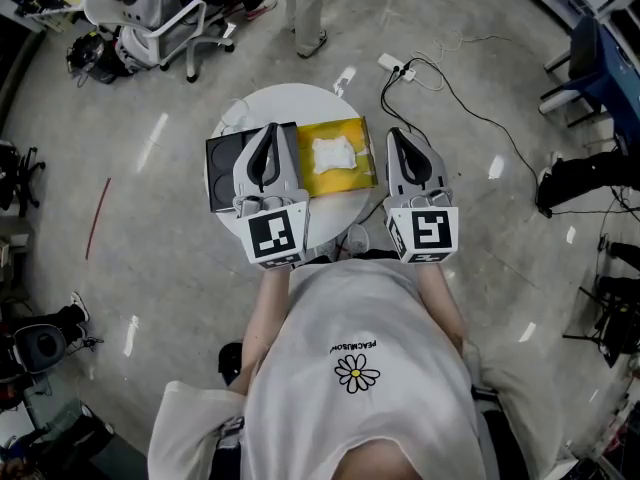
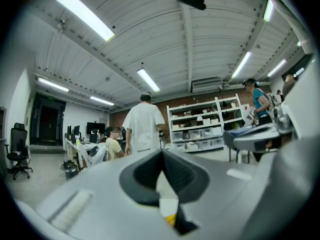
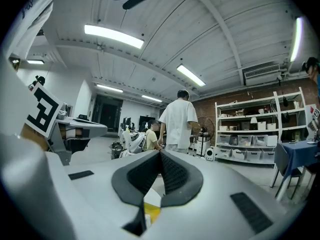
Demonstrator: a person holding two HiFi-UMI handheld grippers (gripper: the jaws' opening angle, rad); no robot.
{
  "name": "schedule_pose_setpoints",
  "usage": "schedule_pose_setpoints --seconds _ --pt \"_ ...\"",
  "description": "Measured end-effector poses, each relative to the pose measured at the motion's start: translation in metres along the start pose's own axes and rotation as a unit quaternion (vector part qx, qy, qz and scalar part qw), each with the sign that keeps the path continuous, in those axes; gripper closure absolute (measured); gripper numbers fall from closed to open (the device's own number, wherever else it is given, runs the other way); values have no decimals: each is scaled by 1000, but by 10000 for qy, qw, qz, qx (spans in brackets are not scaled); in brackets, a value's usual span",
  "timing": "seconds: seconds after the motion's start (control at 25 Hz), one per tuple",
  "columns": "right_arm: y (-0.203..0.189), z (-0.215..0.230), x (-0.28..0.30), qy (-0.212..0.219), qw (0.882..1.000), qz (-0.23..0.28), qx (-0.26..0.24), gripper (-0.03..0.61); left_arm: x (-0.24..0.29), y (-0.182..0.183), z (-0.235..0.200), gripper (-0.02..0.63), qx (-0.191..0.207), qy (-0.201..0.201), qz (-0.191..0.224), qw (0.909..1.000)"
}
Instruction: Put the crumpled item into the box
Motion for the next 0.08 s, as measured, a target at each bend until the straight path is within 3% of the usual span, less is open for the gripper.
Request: schedule_pose_setpoints --seconds 0.08 --pt "-1 -1 -1 17 10000 -22 -15 578 -1 -1 0 614 0 -1 -8 10000"
Point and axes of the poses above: the fingertips, and each gripper's own axes: x forward along the fingers, z to its right, y out of its top, the point moved 10 cm from there along -x, backward along the fingers, and after that the axes turned 2 degrees about -x, right-handed, at the moved point
